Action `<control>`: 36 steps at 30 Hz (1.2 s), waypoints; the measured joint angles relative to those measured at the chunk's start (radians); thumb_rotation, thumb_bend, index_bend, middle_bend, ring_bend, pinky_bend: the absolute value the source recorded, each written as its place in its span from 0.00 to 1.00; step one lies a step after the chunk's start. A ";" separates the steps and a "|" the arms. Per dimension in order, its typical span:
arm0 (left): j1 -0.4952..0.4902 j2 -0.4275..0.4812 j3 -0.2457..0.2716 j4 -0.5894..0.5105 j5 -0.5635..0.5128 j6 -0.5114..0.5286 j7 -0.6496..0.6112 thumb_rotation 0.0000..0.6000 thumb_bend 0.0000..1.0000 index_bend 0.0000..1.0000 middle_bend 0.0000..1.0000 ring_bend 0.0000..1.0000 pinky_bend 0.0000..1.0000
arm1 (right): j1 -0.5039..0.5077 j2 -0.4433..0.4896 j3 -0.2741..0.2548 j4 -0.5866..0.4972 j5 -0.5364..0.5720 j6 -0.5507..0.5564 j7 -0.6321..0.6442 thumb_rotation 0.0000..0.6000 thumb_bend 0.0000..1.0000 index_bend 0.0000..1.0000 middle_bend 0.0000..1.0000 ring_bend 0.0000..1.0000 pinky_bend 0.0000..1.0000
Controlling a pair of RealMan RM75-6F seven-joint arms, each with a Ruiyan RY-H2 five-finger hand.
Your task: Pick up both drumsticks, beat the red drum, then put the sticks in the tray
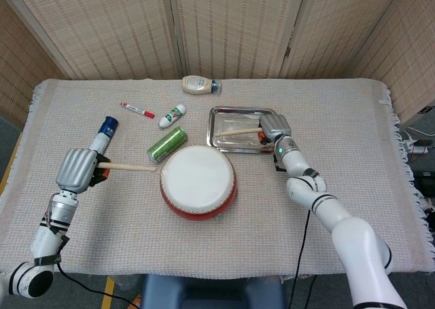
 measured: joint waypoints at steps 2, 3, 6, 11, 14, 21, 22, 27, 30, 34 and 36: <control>0.000 0.001 0.000 0.000 0.002 -0.002 0.000 1.00 0.63 1.00 1.00 1.00 1.00 | 0.008 -0.018 0.008 0.027 -0.023 -0.007 0.013 1.00 0.44 0.54 0.53 0.39 0.58; 0.000 0.001 0.000 0.000 0.003 -0.002 0.001 1.00 0.63 1.00 1.00 1.00 1.00 | 0.013 -0.029 0.012 0.042 -0.036 -0.011 0.020 1.00 0.42 0.48 0.48 0.34 0.53; 0.002 0.000 -0.001 0.000 0.004 -0.002 0.001 1.00 0.63 1.00 1.00 1.00 1.00 | 0.021 -0.052 0.021 0.077 -0.061 -0.018 0.036 1.00 0.38 0.37 0.40 0.25 0.46; 0.004 -0.003 -0.002 0.007 0.002 -0.006 -0.006 1.00 0.63 1.00 1.00 1.00 1.00 | 0.029 -0.082 0.033 0.126 -0.096 -0.036 0.062 1.00 0.31 0.23 0.31 0.16 0.36; 0.004 -0.005 -0.001 0.013 0.002 -0.009 -0.006 1.00 0.63 1.00 1.00 1.00 1.00 | 0.033 -0.095 0.042 0.152 -0.116 -0.043 0.082 1.00 0.27 0.17 0.28 0.12 0.33; 0.000 -0.007 -0.006 0.017 0.006 -0.014 -0.008 1.00 0.63 1.00 1.00 1.00 1.00 | 0.033 -0.094 0.054 0.163 -0.166 -0.039 0.120 1.00 0.15 0.04 0.18 0.04 0.23; -0.001 -0.008 -0.007 0.015 0.008 -0.013 -0.008 1.00 0.63 1.00 1.00 1.00 1.00 | 0.032 -0.091 0.056 0.162 -0.171 -0.038 0.125 1.00 0.15 0.03 0.18 0.03 0.23; -0.004 -0.006 -0.011 0.013 0.011 -0.016 -0.006 1.00 0.63 1.00 1.00 1.00 1.00 | 0.021 -0.060 0.062 0.122 -0.195 -0.021 0.148 1.00 0.14 0.02 0.18 0.03 0.22; -0.007 -0.004 -0.014 0.008 0.014 -0.016 -0.005 1.00 0.63 1.00 1.00 1.00 1.00 | 0.008 -0.024 0.062 0.062 -0.213 0.000 0.161 1.00 0.14 0.05 0.18 0.03 0.23; -0.011 -0.002 -0.015 -0.004 0.029 -0.011 0.010 1.00 0.63 1.00 1.00 1.00 1.00 | -0.021 0.058 0.061 -0.079 -0.237 0.037 0.173 1.00 0.14 0.11 0.18 0.07 0.26; -0.015 -0.003 -0.015 -0.011 0.038 -0.009 0.024 1.00 0.63 1.00 1.00 1.00 1.00 | -0.041 0.122 0.062 -0.190 -0.245 0.057 0.176 1.00 0.14 0.14 0.18 0.09 0.28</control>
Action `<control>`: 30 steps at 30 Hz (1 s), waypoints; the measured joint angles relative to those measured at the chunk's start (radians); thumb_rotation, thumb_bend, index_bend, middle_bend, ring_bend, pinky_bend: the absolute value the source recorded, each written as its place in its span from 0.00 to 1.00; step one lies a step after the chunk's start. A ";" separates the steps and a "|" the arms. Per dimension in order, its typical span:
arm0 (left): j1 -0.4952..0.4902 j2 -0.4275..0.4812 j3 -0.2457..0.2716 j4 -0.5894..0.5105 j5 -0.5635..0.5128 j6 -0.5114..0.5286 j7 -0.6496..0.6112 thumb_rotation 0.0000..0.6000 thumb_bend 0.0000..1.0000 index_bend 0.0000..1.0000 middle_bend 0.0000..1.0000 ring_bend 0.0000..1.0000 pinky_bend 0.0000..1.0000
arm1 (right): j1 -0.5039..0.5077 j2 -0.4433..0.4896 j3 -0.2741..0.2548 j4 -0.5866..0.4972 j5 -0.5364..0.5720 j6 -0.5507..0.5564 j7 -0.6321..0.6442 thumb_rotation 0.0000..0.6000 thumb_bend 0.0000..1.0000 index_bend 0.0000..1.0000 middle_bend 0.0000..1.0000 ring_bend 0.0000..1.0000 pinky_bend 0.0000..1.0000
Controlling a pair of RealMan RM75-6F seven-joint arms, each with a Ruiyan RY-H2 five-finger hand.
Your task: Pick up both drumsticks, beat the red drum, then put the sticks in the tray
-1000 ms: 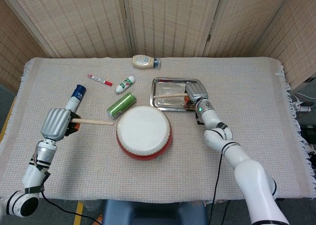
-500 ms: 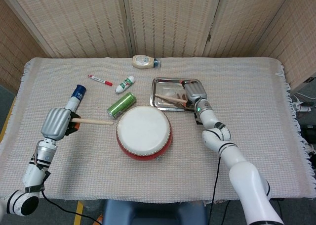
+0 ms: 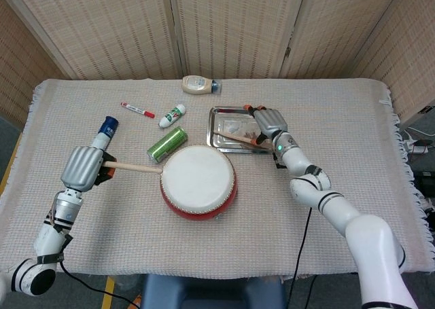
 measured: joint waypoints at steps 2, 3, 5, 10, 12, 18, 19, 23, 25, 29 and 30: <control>-0.007 -0.004 0.001 -0.007 0.010 0.001 0.024 1.00 0.63 1.00 1.00 1.00 1.00 | -0.020 0.065 0.002 -0.113 -0.001 0.018 -0.001 1.00 0.14 0.16 0.18 0.12 0.30; -0.011 -0.007 0.002 -0.010 0.013 0.000 0.036 1.00 0.63 1.00 1.00 1.00 1.00 | -0.035 0.112 0.003 -0.195 0.001 0.030 -0.003 1.00 0.14 0.16 0.19 0.13 0.32; -0.022 -0.016 0.001 -0.017 0.014 -0.004 0.072 1.00 0.63 1.00 1.00 1.00 1.00 | -0.056 0.188 0.004 -0.325 0.011 0.049 -0.010 1.00 0.14 0.17 0.19 0.15 0.33; -0.060 -0.047 -0.007 -0.034 -0.013 -0.024 0.183 1.00 0.63 1.00 1.00 1.00 1.00 | -0.106 0.413 0.003 -0.691 0.079 0.109 -0.062 1.00 0.13 0.19 0.23 0.20 0.36; -0.075 -0.060 -0.011 -0.039 -0.030 -0.030 0.226 1.00 0.63 1.00 1.00 1.00 1.00 | -0.120 0.501 0.000 -0.825 0.123 0.137 -0.094 1.00 0.13 0.20 0.25 0.21 0.38; -0.125 -0.111 -0.030 -0.049 -0.118 -0.048 0.360 1.00 0.63 0.99 1.00 1.00 1.00 | -0.130 0.695 -0.021 -1.104 0.284 0.227 -0.214 1.00 0.12 0.27 0.34 0.29 0.43; -0.136 -0.122 -0.035 -0.051 -0.141 -0.051 0.383 1.00 0.63 0.99 1.00 1.00 1.00 | -0.126 0.706 -0.026 -1.127 0.309 0.240 -0.234 1.00 0.12 0.28 0.34 0.29 0.44; -0.171 -0.161 -0.052 -0.058 -0.208 -0.053 0.450 1.00 0.62 0.99 1.00 1.00 1.00 | -0.093 0.717 -0.057 -1.194 0.402 0.291 -0.317 1.00 0.12 0.30 0.35 0.30 0.44; -0.191 -0.184 -0.063 -0.064 -0.238 -0.047 0.483 1.00 0.62 0.99 1.00 1.00 1.00 | -0.067 0.704 -0.075 -1.212 0.443 0.314 -0.357 1.00 0.12 0.30 0.35 0.29 0.45; -0.219 -0.218 -0.076 -0.066 -0.271 -0.029 0.532 1.00 0.62 0.99 1.00 1.00 1.00 | -0.021 0.651 -0.101 -1.226 0.508 0.355 -0.415 1.00 0.12 0.30 0.35 0.29 0.45; -0.226 -0.226 -0.080 -0.066 -0.281 -0.026 0.543 1.00 0.62 0.99 1.00 1.00 1.00 | -0.006 0.632 -0.107 -1.227 0.528 0.367 -0.431 1.00 0.12 0.30 0.35 0.29 0.45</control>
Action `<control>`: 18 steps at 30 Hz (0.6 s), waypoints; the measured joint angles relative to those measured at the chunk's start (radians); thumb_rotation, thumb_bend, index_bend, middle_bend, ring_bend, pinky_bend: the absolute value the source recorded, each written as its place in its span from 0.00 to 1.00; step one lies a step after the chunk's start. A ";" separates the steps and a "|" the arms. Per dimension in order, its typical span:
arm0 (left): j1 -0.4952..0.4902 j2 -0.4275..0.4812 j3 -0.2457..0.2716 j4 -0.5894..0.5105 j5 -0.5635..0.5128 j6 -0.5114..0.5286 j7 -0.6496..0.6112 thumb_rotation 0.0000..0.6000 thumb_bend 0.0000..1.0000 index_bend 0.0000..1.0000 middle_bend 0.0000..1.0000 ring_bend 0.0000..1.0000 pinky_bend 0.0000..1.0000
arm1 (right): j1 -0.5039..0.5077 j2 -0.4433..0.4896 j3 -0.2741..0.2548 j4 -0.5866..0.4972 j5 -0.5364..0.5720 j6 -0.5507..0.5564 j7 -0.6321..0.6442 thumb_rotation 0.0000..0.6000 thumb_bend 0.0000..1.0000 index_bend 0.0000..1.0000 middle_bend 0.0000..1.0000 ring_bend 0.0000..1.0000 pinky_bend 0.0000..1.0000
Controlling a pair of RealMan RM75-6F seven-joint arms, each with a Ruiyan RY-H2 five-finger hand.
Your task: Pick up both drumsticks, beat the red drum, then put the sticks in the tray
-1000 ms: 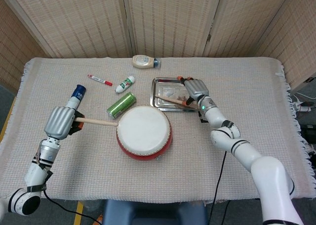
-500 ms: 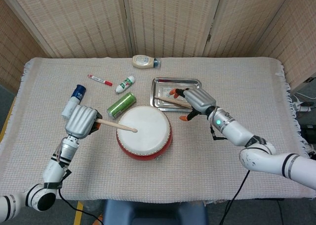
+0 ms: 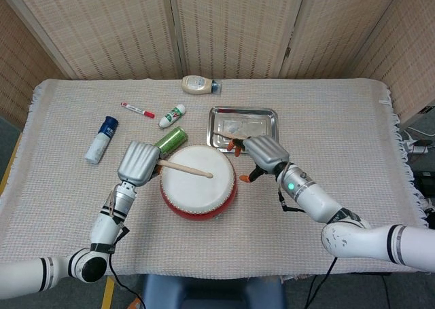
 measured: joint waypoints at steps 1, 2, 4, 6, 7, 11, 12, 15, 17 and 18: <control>-0.010 -0.012 -0.004 0.001 -0.014 0.005 0.014 1.00 0.62 0.99 1.00 1.00 1.00 | 0.011 -0.014 -0.003 -0.001 0.015 0.008 -0.011 1.00 0.12 0.30 0.35 0.29 0.45; -0.017 -0.020 -0.006 0.002 -0.023 0.009 0.025 1.00 0.62 0.99 1.00 1.00 1.00 | 0.022 -0.027 -0.006 -0.001 0.029 0.016 -0.021 1.00 0.12 0.30 0.36 0.30 0.45; -0.031 -0.035 -0.009 0.006 -0.041 0.016 0.052 1.00 0.62 0.99 1.00 1.00 1.00 | 0.048 -0.057 -0.012 0.000 0.061 0.034 -0.046 1.00 0.12 0.30 0.36 0.30 0.45; -0.043 -0.045 -0.011 0.011 -0.061 0.021 0.075 1.00 0.62 0.99 1.00 1.00 1.00 | 0.071 -0.082 -0.015 0.003 0.090 0.049 -0.063 1.00 0.12 0.31 0.36 0.29 0.46; -0.050 -0.052 -0.012 0.013 -0.076 0.024 0.091 1.00 0.61 0.98 1.00 1.00 1.00 | 0.079 -0.093 -0.015 0.005 0.101 0.056 -0.069 1.00 0.12 0.32 0.37 0.30 0.46; -0.075 -0.075 -0.018 0.026 -0.125 0.034 0.127 1.00 0.60 0.98 1.00 1.00 1.00 | 0.105 -0.145 -0.014 0.022 0.142 0.091 -0.093 1.00 0.12 0.35 0.38 0.30 0.46; -0.079 -0.081 -0.019 0.030 -0.133 0.037 0.129 1.00 0.60 0.98 1.00 1.00 1.00 | 0.114 -0.162 -0.012 0.029 0.154 0.100 -0.100 1.00 0.12 0.36 0.39 0.31 0.46; -0.091 -0.095 -0.022 0.041 -0.153 0.047 0.134 1.00 0.60 0.98 1.00 1.00 1.00 | 0.131 -0.202 -0.005 0.048 0.175 0.125 -0.112 1.00 0.12 0.40 0.41 0.32 0.47; -0.096 -0.099 -0.022 0.044 -0.161 0.050 0.136 1.00 0.61 0.98 1.00 1.00 1.00 | 0.139 -0.225 0.000 0.060 0.184 0.142 -0.119 1.00 0.12 0.42 0.42 0.34 0.48; -0.099 -0.100 -0.022 0.046 -0.163 0.051 0.136 1.00 0.61 0.98 1.00 1.00 1.00 | 0.144 -0.240 0.003 0.068 0.191 0.151 -0.123 1.00 0.12 0.42 0.43 0.34 0.49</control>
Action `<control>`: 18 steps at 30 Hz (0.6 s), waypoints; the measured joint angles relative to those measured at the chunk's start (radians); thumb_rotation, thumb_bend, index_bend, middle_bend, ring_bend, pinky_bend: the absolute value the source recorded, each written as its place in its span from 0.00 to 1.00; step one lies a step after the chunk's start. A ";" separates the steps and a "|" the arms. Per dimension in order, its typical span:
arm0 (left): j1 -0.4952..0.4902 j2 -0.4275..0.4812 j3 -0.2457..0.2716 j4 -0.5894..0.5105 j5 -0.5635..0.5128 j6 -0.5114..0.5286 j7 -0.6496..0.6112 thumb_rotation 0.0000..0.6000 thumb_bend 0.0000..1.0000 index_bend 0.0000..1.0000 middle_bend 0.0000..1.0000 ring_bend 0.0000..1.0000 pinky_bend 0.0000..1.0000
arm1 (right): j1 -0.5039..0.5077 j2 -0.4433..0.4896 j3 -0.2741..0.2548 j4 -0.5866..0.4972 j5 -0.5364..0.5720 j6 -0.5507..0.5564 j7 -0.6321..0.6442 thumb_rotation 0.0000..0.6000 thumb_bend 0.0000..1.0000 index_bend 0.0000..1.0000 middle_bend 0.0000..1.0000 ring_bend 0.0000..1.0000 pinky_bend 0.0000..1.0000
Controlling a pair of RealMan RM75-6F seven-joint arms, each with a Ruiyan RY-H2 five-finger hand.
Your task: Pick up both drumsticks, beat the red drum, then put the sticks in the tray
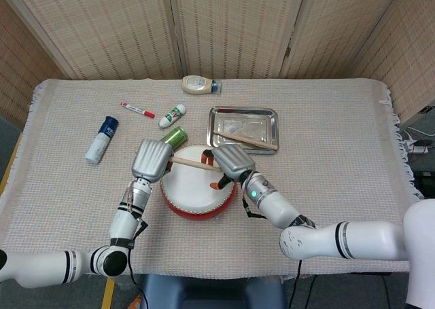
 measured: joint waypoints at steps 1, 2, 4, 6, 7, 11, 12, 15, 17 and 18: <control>-0.002 -0.002 0.001 0.001 0.000 0.003 0.000 1.00 0.61 0.98 1.00 1.00 1.00 | 0.003 -0.011 0.003 0.006 0.005 0.007 -0.002 1.00 0.12 0.43 0.43 0.35 0.49; -0.004 -0.004 0.003 0.003 0.000 0.004 0.000 1.00 0.61 0.98 1.00 1.00 1.00 | 0.006 -0.021 0.007 0.011 0.009 0.014 -0.004 1.00 0.12 0.44 0.44 0.35 0.49; -0.008 -0.008 0.006 0.005 -0.001 0.006 -0.001 1.00 0.61 0.98 1.00 1.00 1.00 | 0.010 -0.045 0.017 0.024 0.018 0.029 -0.006 1.00 0.12 0.46 0.45 0.36 0.50; -0.012 -0.011 0.009 0.008 -0.001 0.006 -0.001 1.00 0.60 0.98 1.00 1.00 1.00 | 0.012 -0.067 0.028 0.036 0.027 0.046 -0.006 1.00 0.12 0.49 0.48 0.39 0.52; -0.013 -0.013 0.011 0.010 -0.001 0.007 0.001 1.00 0.60 0.98 1.00 1.00 1.00 | 0.013 -0.075 0.033 0.040 0.031 0.054 -0.006 1.00 0.12 0.50 0.49 0.40 0.53; -0.022 -0.022 0.023 0.020 0.004 0.009 0.011 1.00 0.60 0.98 1.00 1.00 1.00 | 0.013 -0.111 0.057 0.058 0.047 0.086 -0.001 1.00 0.14 0.56 0.54 0.44 0.56; -0.023 -0.023 0.025 0.021 0.006 0.010 0.012 1.00 0.60 0.98 1.00 1.00 1.00 | 0.013 -0.118 0.061 0.063 0.051 0.091 -0.002 1.00 0.15 0.56 0.54 0.45 0.57; -0.025 -0.026 0.028 0.023 0.010 0.014 0.012 1.00 0.60 0.98 1.00 1.00 1.00 | 0.014 -0.131 0.068 0.072 0.057 0.102 -0.006 1.00 0.19 0.62 0.59 0.49 0.60; -0.026 -0.030 0.032 0.025 0.013 0.016 0.011 1.00 0.61 0.98 1.00 1.00 1.00 | 0.015 -0.143 0.072 0.080 0.061 0.112 -0.011 1.00 0.20 0.66 0.62 0.52 0.63; -0.028 -0.031 0.033 0.026 0.016 0.018 0.014 1.00 0.60 0.98 1.00 1.00 1.00 | 0.016 -0.155 0.075 0.087 0.061 0.117 -0.015 1.00 0.20 0.67 0.64 0.53 0.63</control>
